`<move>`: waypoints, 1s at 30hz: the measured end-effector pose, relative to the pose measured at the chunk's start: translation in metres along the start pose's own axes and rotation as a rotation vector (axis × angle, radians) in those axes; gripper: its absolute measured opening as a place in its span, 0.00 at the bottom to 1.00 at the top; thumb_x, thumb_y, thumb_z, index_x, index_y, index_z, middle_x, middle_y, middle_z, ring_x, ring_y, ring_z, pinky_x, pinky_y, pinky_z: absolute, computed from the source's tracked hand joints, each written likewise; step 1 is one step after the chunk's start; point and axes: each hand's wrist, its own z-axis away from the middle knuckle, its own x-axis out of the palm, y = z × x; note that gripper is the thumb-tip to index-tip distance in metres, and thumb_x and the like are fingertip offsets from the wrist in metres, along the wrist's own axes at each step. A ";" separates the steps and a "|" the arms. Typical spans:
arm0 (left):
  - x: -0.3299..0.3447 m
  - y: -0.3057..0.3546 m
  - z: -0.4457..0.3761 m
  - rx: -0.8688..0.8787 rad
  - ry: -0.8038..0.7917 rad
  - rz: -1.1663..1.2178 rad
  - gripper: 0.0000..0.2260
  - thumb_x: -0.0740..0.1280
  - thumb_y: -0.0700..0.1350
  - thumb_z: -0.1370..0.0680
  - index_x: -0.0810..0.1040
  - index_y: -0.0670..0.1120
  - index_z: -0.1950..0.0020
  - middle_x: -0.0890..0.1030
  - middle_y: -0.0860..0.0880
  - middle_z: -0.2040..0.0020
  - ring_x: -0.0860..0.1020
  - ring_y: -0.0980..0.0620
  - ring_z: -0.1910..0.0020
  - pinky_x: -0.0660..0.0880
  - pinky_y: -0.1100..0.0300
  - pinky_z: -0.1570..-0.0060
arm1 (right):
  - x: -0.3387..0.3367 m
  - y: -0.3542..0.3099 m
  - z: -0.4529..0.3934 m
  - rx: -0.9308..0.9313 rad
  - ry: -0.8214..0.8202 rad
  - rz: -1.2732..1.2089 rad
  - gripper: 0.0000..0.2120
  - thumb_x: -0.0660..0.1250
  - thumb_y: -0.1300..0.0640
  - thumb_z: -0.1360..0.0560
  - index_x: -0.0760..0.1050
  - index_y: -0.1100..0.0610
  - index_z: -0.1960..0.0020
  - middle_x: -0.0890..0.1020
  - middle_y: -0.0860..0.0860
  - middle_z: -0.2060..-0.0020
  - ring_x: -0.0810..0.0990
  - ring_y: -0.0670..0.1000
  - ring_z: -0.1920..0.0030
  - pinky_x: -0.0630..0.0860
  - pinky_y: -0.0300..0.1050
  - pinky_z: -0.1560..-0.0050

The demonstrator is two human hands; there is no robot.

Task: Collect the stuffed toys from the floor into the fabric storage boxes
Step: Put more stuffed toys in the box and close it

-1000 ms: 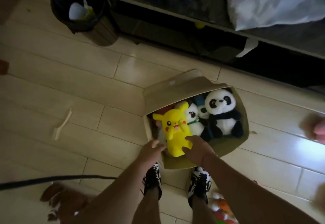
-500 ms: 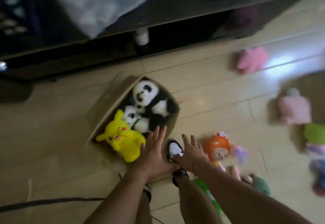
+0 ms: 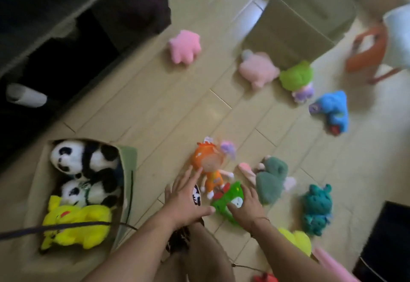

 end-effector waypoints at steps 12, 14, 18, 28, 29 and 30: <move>0.202 0.035 -0.080 -0.041 -0.358 -0.365 0.43 0.70 0.61 0.33 0.51 0.61 0.23 0.46 0.57 0.20 0.43 0.51 0.21 0.44 0.41 0.25 | 0.056 0.232 -0.071 0.392 -0.122 -0.453 0.36 0.71 0.51 0.29 0.60 0.60 0.27 0.71 0.60 0.32 0.70 0.58 0.32 0.67 0.46 0.34; 0.236 0.031 -0.101 -0.072 -0.389 -0.384 0.44 0.70 0.62 0.34 0.53 0.60 0.23 0.49 0.56 0.20 0.46 0.51 0.21 0.47 0.41 0.25 | 0.064 0.272 -0.100 0.468 -0.120 -0.550 0.34 0.71 0.53 0.28 0.61 0.60 0.27 0.73 0.60 0.34 0.72 0.59 0.35 0.69 0.46 0.39; 0.298 0.022 -0.146 -0.072 -0.407 -0.327 0.46 0.67 0.64 0.40 0.57 0.57 0.23 0.59 0.53 0.22 0.56 0.50 0.23 0.57 0.48 0.26 | 0.097 0.326 -0.152 0.619 -0.167 -0.793 0.36 0.70 0.46 0.28 0.60 0.56 0.26 0.71 0.57 0.32 0.72 0.59 0.36 0.69 0.46 0.49; 0.408 -0.018 -0.248 -0.125 -0.546 -0.139 0.55 0.73 0.63 0.43 0.51 0.55 0.21 0.65 0.49 0.24 0.66 0.46 0.28 0.65 0.50 0.29 | 0.193 0.357 -0.234 0.628 0.058 -1.141 0.51 0.81 0.41 0.45 0.63 0.56 0.30 0.73 0.48 0.39 0.75 0.53 0.40 0.73 0.49 0.45; 0.407 -0.021 -0.249 -0.155 -0.547 -0.083 0.53 0.75 0.62 0.41 0.53 0.54 0.21 0.68 0.50 0.27 0.69 0.47 0.30 0.67 0.53 0.31 | 0.193 0.357 -0.235 0.590 0.051 -1.114 0.50 0.82 0.40 0.49 0.68 0.56 0.33 0.77 0.49 0.40 0.78 0.52 0.43 0.77 0.47 0.47; 0.404 -0.022 -0.246 -0.152 -0.547 -0.023 0.48 0.76 0.58 0.36 0.55 0.52 0.22 0.71 0.52 0.30 0.72 0.50 0.33 0.69 0.60 0.34 | 0.189 0.355 -0.232 0.525 0.051 -1.076 0.43 0.82 0.42 0.48 0.73 0.56 0.37 0.80 0.51 0.44 0.80 0.51 0.48 0.80 0.42 0.52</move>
